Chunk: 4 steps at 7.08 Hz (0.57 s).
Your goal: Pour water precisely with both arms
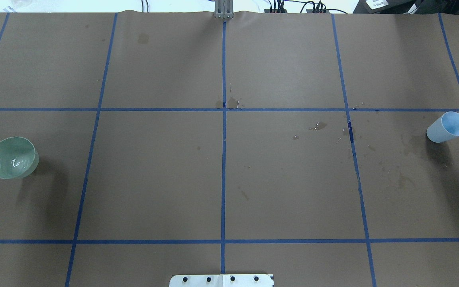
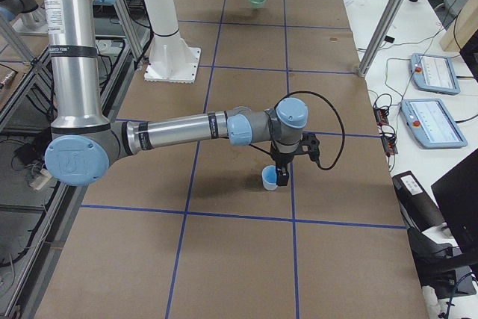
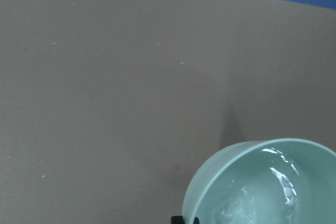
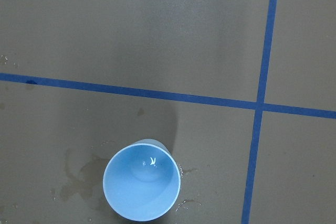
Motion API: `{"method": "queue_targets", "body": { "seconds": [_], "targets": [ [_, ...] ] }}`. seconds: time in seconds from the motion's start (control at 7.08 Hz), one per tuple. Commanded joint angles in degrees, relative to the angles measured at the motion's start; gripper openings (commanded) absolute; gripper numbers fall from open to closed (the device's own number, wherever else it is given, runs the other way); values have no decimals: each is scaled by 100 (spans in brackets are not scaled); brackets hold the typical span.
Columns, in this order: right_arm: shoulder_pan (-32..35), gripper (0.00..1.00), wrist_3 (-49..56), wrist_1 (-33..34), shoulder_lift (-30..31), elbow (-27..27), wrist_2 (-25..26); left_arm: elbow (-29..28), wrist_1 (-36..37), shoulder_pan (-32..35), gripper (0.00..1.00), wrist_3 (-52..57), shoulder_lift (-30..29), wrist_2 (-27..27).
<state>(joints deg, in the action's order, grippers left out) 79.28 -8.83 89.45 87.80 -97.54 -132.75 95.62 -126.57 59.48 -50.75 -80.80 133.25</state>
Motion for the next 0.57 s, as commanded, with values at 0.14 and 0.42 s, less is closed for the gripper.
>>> {"method": "queue_targets", "body": {
  "seconds": [0.14,0.42],
  "targets": [
    [0,99,30,2,-8,68,3,-175,-192,19,74,4,126,-45],
    [0,99,441,2,-8,103,82,-210,-289,89,100,4,135,-45]
  ]
}}
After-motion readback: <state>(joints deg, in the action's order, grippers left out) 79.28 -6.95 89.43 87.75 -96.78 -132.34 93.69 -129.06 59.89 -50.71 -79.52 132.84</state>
